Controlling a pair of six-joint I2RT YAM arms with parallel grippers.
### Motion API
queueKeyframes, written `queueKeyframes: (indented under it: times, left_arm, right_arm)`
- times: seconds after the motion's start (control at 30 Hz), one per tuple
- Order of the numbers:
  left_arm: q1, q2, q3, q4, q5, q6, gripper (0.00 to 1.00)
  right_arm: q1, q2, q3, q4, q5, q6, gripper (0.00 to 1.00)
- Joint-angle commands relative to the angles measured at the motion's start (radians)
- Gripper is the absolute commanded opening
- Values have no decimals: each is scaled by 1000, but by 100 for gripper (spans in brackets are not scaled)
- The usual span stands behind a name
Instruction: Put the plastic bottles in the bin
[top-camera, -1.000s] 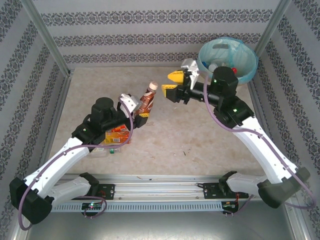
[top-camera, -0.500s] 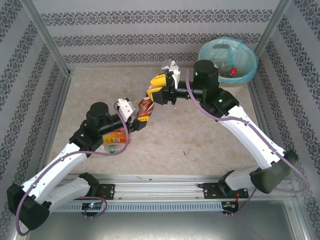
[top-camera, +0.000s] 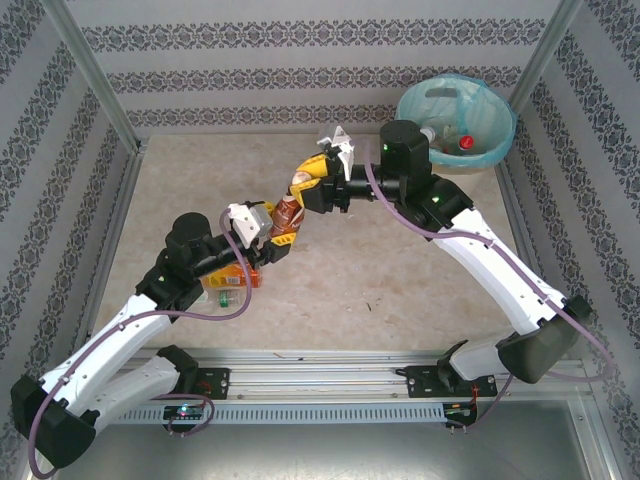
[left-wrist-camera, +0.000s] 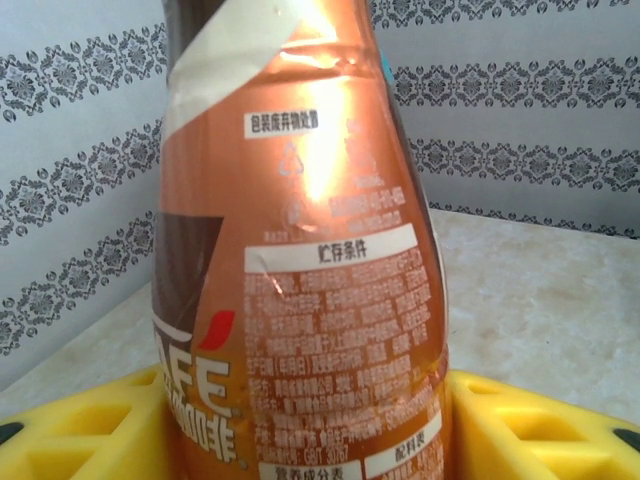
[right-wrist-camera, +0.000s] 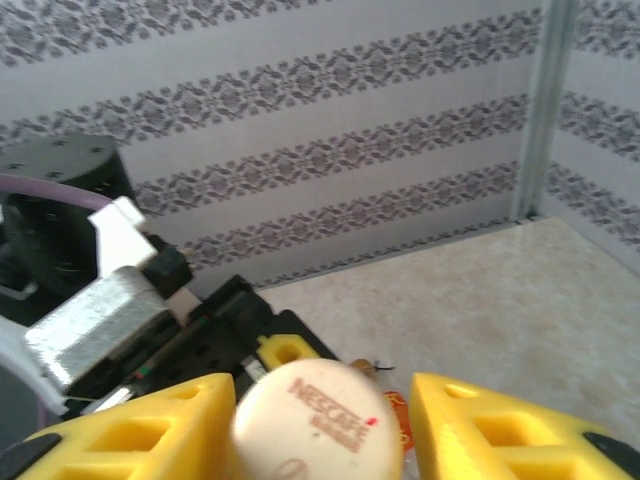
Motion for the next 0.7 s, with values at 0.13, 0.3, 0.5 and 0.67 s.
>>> queueKeyframes:
  times: [0.13,0.3,0.5,0.67]
  left_arm:
    - [-5,-6,-11,58,-1,39,59]
    - [-5,-18,-19,59,-65,55,62]
    - [-2,-43,-34,71,-148,67,72]
    - [9,-85,-88,165,-255,55,96]
  right_arm:
    - [18,78,121,-3,-173,46,35]
    - [16,81,124,-6,-118,11,22]
    - [17,81,137,-5,-21,-1,10]
    - [17,63,144,3,127,-1,0]
